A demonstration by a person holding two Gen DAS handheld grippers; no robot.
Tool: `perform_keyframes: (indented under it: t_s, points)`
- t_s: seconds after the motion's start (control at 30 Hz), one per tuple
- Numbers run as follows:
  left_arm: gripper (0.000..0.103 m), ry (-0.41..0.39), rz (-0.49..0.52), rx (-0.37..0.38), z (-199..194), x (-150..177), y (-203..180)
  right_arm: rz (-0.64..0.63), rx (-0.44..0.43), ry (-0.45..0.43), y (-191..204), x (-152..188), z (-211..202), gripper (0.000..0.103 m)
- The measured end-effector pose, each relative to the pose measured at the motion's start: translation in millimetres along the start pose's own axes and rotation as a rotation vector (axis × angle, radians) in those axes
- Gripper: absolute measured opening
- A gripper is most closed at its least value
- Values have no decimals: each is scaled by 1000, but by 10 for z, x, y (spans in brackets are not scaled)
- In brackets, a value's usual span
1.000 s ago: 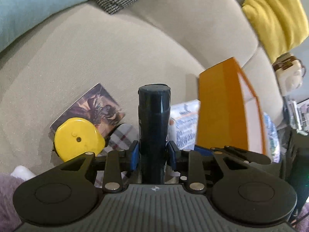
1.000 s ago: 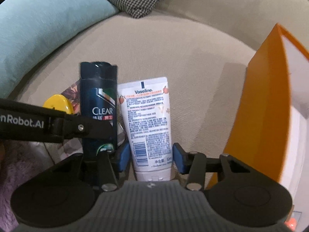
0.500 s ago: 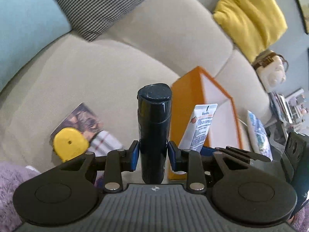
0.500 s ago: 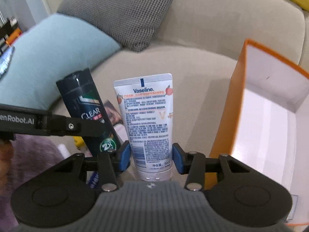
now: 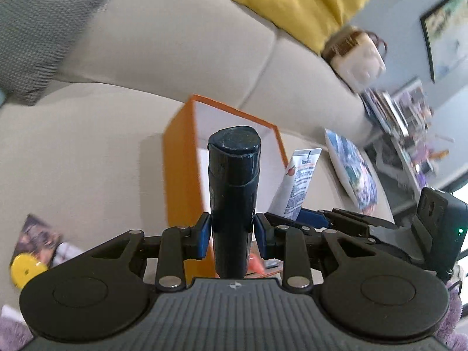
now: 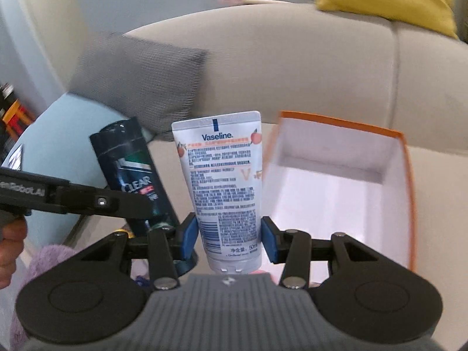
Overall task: Organize rigid objects
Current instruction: 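Carry the shampoo bottle with the left tool while the right tool carries the Vaseline tube to the box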
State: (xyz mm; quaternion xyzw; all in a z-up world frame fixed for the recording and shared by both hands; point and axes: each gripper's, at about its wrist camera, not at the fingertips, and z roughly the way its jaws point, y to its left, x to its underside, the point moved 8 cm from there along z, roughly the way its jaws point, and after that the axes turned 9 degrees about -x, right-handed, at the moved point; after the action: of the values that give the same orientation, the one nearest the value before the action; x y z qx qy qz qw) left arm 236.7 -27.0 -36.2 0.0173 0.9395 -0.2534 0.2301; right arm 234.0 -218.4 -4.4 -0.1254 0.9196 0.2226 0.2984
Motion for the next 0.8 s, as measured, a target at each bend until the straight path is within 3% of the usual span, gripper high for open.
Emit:
perform_keyframes:
  t_s: [0.23,0.4,0.53,0.8]
  points:
    - [35,135,94,-37,659,-98,-385,146,8,65,-646,102,124,48]
    - [35,161,232,-105,1044,-117,-563,175,37,121,-962,207,360,48]
    - [35,216,321,-159,1279,-63,-612,216,25,148,-1147,306,545,48]
    - [35,342,373,-220,1633,85,-537,282,24,195,-1394,427,907,48]
